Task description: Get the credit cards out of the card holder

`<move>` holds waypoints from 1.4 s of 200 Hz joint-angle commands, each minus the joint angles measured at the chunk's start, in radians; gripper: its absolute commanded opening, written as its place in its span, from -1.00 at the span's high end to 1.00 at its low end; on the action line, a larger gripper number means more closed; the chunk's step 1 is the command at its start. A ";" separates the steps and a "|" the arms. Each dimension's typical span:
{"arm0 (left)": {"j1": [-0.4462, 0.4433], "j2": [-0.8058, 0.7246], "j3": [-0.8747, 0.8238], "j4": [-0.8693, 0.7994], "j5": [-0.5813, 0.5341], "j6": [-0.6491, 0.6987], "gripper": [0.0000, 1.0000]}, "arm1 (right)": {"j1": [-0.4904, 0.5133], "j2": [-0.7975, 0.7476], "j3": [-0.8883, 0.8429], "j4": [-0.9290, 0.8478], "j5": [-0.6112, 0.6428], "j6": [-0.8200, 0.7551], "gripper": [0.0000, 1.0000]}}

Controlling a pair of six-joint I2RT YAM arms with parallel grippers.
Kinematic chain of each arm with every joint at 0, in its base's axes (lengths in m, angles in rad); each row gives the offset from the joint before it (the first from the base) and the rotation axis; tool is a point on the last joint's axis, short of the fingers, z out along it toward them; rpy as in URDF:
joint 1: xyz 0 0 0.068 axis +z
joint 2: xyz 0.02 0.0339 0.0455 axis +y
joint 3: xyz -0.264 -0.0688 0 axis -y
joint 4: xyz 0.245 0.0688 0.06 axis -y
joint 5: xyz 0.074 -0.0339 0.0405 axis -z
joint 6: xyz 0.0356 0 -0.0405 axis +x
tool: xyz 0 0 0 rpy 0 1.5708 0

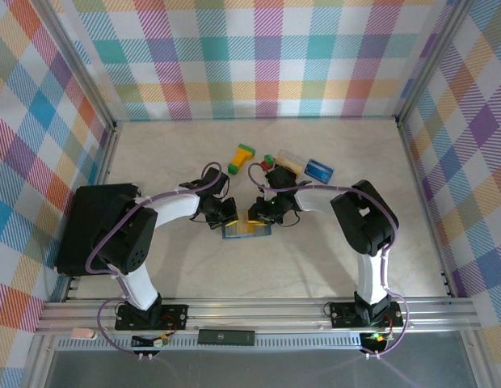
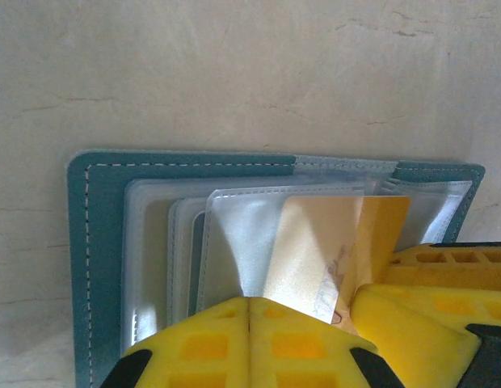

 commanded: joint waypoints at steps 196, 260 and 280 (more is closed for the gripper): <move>0.040 -0.247 -0.062 0.206 0.028 -0.138 -0.13 | -0.055 -0.372 -0.170 0.181 -0.004 -0.161 1.00; 0.072 -0.344 -0.090 0.466 0.283 -0.194 -0.33 | -0.197 -0.436 -0.175 0.369 -0.336 0.023 1.00; 0.072 -0.340 -0.074 0.539 0.357 -0.217 -0.27 | -0.216 -0.436 -0.164 0.440 -0.394 0.100 1.00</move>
